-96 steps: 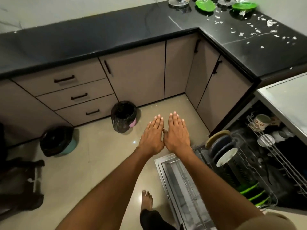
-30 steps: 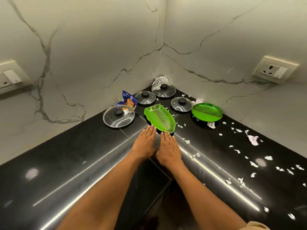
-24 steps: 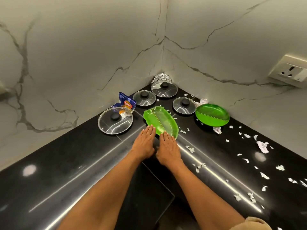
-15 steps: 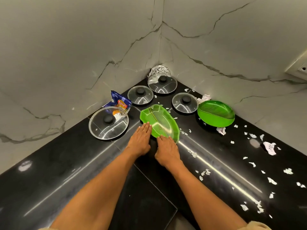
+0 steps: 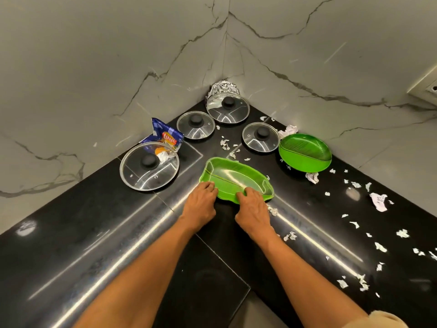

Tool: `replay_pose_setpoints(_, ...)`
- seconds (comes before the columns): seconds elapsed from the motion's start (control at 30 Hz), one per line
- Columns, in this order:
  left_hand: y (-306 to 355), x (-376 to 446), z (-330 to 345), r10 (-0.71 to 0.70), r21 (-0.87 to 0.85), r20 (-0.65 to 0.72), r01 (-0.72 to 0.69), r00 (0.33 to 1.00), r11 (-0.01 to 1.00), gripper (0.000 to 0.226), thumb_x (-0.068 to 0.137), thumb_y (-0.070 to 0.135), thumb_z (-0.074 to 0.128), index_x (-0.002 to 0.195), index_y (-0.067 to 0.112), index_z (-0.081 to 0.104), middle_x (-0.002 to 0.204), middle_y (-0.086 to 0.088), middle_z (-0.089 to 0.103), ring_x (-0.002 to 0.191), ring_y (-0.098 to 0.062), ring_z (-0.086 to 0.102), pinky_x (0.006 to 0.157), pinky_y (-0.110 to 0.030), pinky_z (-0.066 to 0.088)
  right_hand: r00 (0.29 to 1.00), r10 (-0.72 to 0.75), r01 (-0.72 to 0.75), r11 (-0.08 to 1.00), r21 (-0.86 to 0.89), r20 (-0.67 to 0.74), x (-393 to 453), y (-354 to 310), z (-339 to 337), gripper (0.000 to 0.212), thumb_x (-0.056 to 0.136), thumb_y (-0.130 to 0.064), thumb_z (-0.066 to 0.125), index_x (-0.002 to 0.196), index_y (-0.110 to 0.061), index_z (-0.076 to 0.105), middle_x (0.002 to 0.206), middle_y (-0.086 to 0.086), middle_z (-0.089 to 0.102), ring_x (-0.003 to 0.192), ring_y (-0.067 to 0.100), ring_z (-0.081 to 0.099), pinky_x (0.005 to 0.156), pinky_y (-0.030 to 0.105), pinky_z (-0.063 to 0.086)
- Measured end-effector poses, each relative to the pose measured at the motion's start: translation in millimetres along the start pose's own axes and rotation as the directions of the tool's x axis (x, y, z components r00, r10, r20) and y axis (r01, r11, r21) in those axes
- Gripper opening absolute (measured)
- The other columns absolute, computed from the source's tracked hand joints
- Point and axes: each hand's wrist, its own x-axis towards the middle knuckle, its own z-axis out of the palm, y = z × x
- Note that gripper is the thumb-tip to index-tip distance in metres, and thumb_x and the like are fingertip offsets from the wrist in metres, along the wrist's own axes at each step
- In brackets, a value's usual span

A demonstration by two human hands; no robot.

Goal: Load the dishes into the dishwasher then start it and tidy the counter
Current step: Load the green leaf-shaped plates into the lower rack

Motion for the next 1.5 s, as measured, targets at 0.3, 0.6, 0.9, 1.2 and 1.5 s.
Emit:
replay_pose_setpoints(0.3,-6.7,-24.5,-11.1,0.052,0.034,-0.097,-0.049,0.994,0.998,0.040,0.068,-0.002,0.070,0.105,0.010,0.072,0.110,-0.010,0.072,0.103,-0.032,0.065,0.088,-0.040,0.055,0.988,-0.116,0.116,0.993,-0.001,-0.104,-22.6,-6.4,-11.5,0.031,0.038,0.010,0.071,0.059,-0.009,0.057,0.057,0.005,0.058,0.052,0.028,0.060,0.046,0.028,0.045)
replay_pose_setpoints(0.6,42.9,-52.7,-37.0,-0.008,0.026,-0.205,0.013,0.979,1.000,0.026,0.059,-0.005,0.077,0.062,0.018,0.063,0.057,0.000,0.062,0.054,-0.028,0.061,0.047,-0.029,0.041,0.958,-0.102,0.116,0.993,0.036,-0.268,-60.5,8.2,-39.3,0.028,0.045,0.011,0.067,0.062,-0.010,0.061,0.054,0.005,0.060,0.047,0.032,0.061,0.042,0.029,0.041)
replay_pose_setpoints(0.9,80.0,-133.8,-33.3,0.188,0.165,-0.443,-0.126,0.876,0.978,0.021,0.062,0.000,0.054,0.071,0.016,0.064,0.069,-0.001,0.067,0.070,-0.025,0.066,0.078,-0.030,0.045,0.897,-0.223,0.267,0.961,0.067,-0.381,-149.9,10.6,-20.3,0.038,0.061,0.018,0.057,0.089,-0.005,0.070,0.094,0.015,0.074,0.087,0.035,0.071,0.076,0.041,0.059)
replay_pose_setpoints(1.2,117.3,-238.9,-27.5,0.206,0.234,-0.261,-0.145,0.943,0.961,0.024,0.057,0.003,0.062,0.077,0.016,0.064,0.075,-0.002,0.068,0.072,-0.026,0.068,0.061,-0.033,0.051,0.865,-0.286,0.326,0.945,0.026,-0.412,-247.0,8.4,-5.5,0.045,0.078,-0.001,0.032,0.091,-0.005,0.076,0.100,0.016,0.076,0.092,0.033,0.074,0.080,0.040,0.060)
replay_pose_setpoints(1.5,135.3,-309.0,-28.9,0.251,0.222,-0.239,-0.199,0.938,0.955,0.026,0.067,0.002,0.060,0.089,0.014,0.069,0.093,-0.005,0.074,0.085,-0.026,0.072,0.066,-0.035,0.057,0.851,-0.251,0.281,0.960,-0.004,-0.462,-321.1,-4.1,4.2,0.039,0.066,0.014,0.061,0.097,-0.004,0.076,0.103,0.016,0.076,0.096,0.033,0.073,0.087,0.040,0.057)
